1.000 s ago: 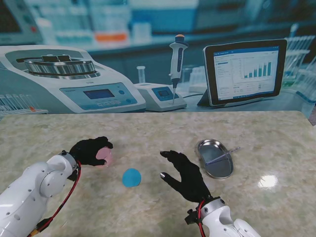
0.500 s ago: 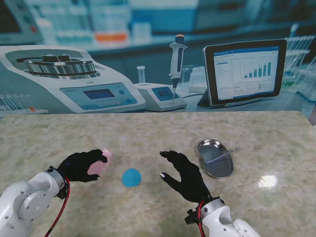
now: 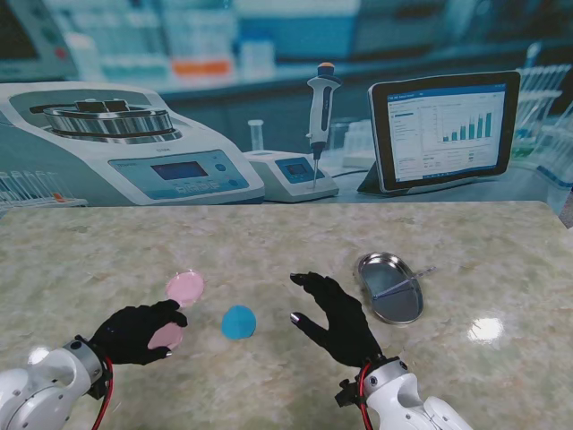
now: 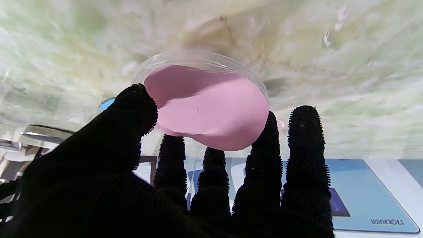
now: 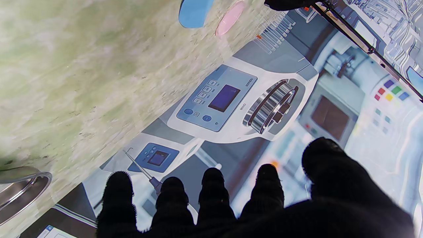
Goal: Line a culture dish with filter paper and press it flat with a glass rod
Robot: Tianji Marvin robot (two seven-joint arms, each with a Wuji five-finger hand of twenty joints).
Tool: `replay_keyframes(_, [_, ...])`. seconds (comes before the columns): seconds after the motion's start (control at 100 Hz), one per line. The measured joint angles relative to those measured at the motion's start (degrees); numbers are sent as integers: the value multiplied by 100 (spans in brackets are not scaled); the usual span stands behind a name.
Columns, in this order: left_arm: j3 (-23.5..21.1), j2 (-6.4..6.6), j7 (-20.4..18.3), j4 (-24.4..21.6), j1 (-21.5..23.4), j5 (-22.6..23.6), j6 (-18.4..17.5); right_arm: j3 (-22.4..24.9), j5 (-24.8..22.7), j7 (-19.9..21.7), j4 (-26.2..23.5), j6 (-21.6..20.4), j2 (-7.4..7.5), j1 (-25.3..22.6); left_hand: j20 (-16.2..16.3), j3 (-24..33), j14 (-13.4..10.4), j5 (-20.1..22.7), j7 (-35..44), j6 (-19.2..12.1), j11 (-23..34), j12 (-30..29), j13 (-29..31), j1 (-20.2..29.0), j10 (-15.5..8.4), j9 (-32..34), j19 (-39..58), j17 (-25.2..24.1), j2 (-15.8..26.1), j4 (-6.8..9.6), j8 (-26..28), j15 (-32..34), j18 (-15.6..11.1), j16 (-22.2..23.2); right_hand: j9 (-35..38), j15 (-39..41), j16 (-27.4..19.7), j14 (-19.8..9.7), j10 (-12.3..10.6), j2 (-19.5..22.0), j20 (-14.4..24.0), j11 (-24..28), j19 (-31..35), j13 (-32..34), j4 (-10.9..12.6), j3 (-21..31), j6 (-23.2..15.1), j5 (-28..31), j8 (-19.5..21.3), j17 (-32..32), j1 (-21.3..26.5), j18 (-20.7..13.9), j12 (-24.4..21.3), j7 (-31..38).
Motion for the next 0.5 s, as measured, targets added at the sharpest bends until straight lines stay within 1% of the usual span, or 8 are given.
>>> replay_keyframes(0.33, [41, 1, -37, 135, 74, 43, 41, 0, -1, -6, 1, -9, 0, -1, -1, 16, -22, 4, 1, 0, 0, -9, 1, 1, 1, 0, 0, -2, 1, 1, 1, 2, 0, 1, 0, 1, 0, 0, 0, 0, 0, 0, 1, 0, 0, 0, 0, 0, 1, 0, 0, 0, 0, 0])
replay_keyframes(0.5, [66, 6, -73, 149, 86, 75, 48, 3, -4, -11, 0, -9, -1, -5, -7, 17, -31, 5, 1, 0, 1, -71, 1, 1, 1, 0, 0, -92, 23, 1, 1, -2, 0, -22, 0, 1, 0, 0, 0, 0, 0, 0, 1, 0, 0, 0, 0, 0, 1, 0, 0, 0, 0, 0])
